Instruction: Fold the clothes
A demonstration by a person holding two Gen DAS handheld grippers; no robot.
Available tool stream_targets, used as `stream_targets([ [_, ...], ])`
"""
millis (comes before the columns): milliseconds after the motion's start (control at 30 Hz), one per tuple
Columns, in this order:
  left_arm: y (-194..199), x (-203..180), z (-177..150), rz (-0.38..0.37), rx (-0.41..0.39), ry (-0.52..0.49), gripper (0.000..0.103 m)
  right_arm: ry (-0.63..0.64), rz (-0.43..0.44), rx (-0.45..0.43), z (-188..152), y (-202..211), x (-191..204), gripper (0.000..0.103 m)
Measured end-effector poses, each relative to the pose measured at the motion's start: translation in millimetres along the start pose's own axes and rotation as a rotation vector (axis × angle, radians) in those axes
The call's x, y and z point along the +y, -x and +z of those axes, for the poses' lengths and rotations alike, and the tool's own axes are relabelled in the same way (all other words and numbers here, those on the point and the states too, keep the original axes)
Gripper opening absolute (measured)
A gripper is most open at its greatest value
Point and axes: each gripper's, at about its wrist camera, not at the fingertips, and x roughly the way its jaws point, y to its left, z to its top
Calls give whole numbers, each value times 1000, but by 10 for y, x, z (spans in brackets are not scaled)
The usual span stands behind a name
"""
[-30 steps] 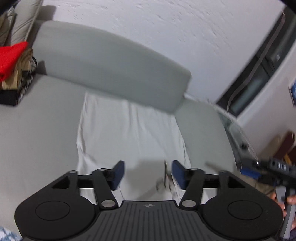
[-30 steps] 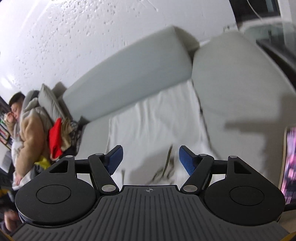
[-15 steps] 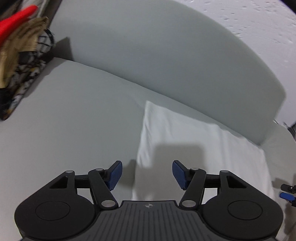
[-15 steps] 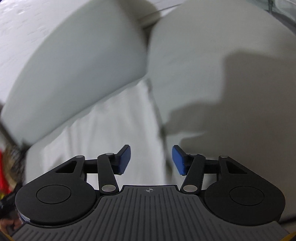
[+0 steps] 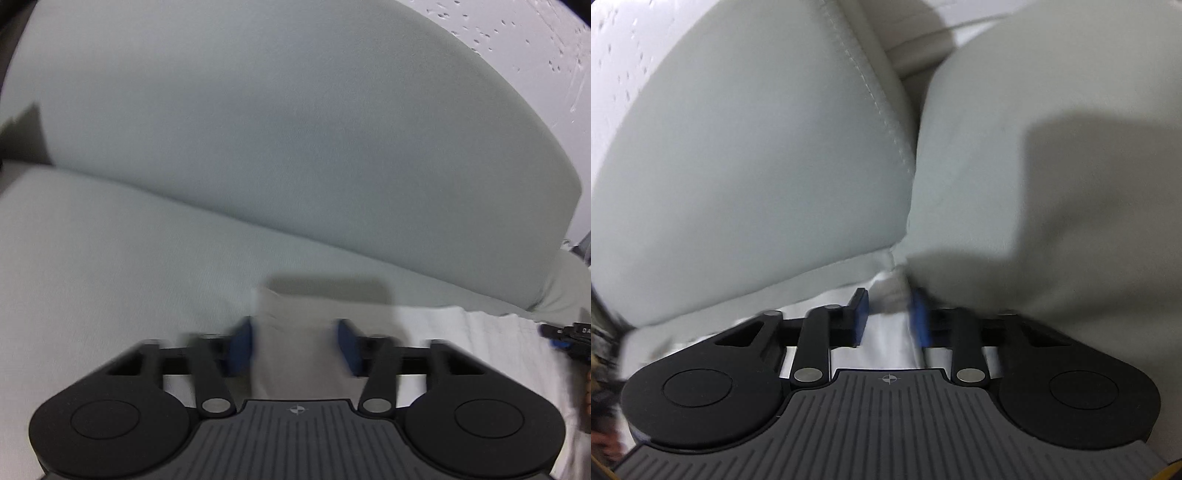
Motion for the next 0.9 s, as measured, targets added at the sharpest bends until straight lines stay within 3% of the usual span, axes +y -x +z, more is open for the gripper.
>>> stream_targets([
  [33, 41, -5, 0, 17, -30, -6, 1, 4, -9, -46, -6, 46, 2, 5],
  [133, 129, 17, -38, 62, -98, -15, 2, 30, -37, -157, -39, 158, -13, 5],
  [300, 65, -20, -169, 151, -108, -37, 9, 64, -51, -101, -30, 28, -22, 6],
  [367, 111, -42, -158, 136, -96, -20, 13, 54, -35, -74, 5, 6, -36, 18],
  [433, 155, -40, -131, 99, -76, -9, 34, -17, 17, -41, 87, 51, -134, 24],
  [500, 198, 15, -96, 57, -55, 9, 40, -87, 56, -8, 160, 69, -242, 26],
  [567, 201, 61, -79, 30, -32, 28, 42, -121, 69, 34, 222, 31, -315, 25],
  [733, 208, 186, 1, -56, 25, 78, 52, 3, 35, 137, 310, -149, -205, 27],
  [900, 223, 268, 71, -110, 72, 129, 55, 75, 52, 191, 349, -264, -83, 54],
])
